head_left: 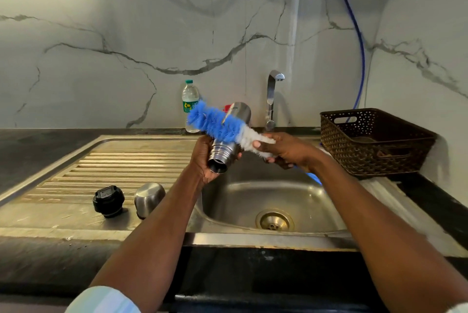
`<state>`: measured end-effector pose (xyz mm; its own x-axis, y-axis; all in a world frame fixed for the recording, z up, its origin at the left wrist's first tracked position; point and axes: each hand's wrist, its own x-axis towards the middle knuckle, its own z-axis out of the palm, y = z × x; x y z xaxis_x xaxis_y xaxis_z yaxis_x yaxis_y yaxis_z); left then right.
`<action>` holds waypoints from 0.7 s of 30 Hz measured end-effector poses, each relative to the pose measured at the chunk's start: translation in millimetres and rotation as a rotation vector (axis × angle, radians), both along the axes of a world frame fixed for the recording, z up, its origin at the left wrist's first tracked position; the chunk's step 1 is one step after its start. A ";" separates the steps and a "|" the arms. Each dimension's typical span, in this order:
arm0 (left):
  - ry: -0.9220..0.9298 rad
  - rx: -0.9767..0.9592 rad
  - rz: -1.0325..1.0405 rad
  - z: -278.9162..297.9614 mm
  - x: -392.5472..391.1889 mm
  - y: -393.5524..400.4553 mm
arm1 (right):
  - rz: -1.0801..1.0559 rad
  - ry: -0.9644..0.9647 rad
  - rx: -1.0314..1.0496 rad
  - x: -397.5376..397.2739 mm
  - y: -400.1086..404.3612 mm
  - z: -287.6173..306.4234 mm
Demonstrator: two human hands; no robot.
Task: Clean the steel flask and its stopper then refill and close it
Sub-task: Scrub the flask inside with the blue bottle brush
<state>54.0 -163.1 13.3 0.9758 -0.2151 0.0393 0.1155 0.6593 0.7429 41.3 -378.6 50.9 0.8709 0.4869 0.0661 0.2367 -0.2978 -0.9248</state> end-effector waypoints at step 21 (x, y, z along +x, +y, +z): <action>0.049 0.066 -0.046 0.4 -71.4 -90.8 | -0.594 -0.350 -0.418 -156.9 -31.0 -15.8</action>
<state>-17.3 -253.9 13.7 0.9653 -0.2600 -0.0242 0.1817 0.6023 0.7773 -115.6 -409.6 35.1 0.9545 -0.0066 0.2980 0.1853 -0.7698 -0.6107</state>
